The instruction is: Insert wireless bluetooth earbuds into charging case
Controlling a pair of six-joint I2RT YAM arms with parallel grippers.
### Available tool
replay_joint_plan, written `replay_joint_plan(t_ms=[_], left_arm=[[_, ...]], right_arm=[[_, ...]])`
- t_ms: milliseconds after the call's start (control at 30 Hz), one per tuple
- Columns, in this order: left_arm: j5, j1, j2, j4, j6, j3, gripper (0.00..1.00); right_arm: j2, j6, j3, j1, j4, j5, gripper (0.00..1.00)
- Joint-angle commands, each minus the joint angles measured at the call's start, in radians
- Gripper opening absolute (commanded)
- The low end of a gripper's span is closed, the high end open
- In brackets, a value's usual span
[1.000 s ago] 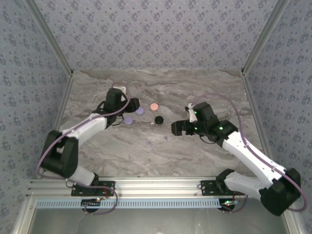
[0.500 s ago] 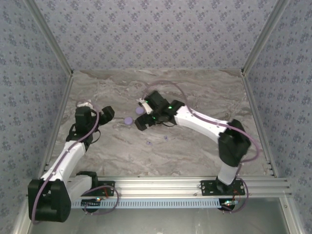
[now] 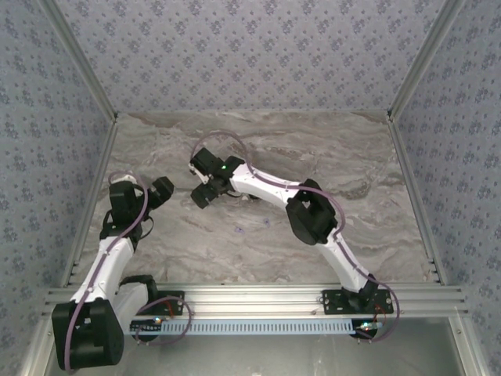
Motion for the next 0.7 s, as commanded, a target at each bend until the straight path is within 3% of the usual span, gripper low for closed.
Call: replay_joint_plan(t_ms=[0,400,667], left_arm=[[0.024,0.009,-0.021,-0.020,0.001,-0.002,0.94],[0.019,0.012,-0.087,-0.084,0.010,-0.014,0.95],[0.017,0.014,-0.136,-0.116,0.007,-0.019,0.97]], right_arm=[[0.063,-0.027,0.089,0.008,-0.085,0.032,0.92],[0.207,-0.063,0.268,0.038,-0.143,0.044,0.77],[0.240,-0.056,0.291,0.039,-0.157,0.076,0.75]])
